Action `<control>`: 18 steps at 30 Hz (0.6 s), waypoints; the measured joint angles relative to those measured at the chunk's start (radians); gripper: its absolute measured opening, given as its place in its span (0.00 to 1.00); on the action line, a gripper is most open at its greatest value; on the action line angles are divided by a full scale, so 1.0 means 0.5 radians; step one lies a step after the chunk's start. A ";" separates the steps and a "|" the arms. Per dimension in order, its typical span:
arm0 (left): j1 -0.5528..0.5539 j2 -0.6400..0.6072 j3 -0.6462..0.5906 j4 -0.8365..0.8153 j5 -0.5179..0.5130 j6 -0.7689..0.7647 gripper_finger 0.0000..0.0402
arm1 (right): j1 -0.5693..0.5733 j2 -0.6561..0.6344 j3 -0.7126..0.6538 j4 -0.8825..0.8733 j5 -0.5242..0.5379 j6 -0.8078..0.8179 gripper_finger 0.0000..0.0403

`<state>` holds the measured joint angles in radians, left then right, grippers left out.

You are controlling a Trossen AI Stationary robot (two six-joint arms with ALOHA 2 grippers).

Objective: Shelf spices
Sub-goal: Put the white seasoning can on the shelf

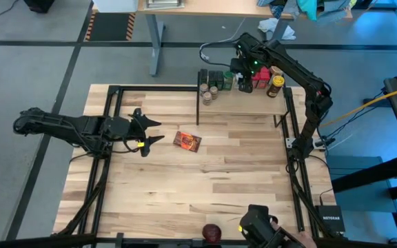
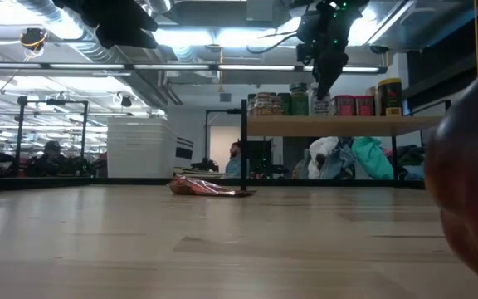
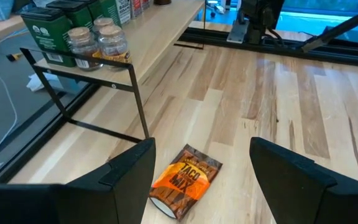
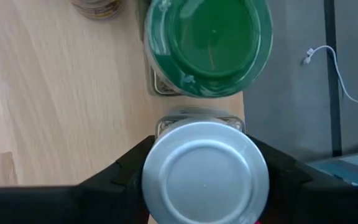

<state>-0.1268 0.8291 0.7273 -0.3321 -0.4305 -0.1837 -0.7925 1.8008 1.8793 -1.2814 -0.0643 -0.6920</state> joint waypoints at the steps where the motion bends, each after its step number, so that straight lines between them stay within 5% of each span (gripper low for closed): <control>1: 0.000 0.000 0.000 0.000 0.000 -0.001 0.64 | 0.000 0.000 0.000 0.000 -0.001 -0.002 0.52; 18: 0.000 0.000 0.000 -0.003 0.000 -0.021 0.64 | 0.002 0.006 -0.002 0.009 0.103 0.019 0.61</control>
<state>-0.1268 0.8293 0.7273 -0.3338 -0.4305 -0.1942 -0.7918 1.8038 1.8782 -1.2770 -0.0126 -0.6825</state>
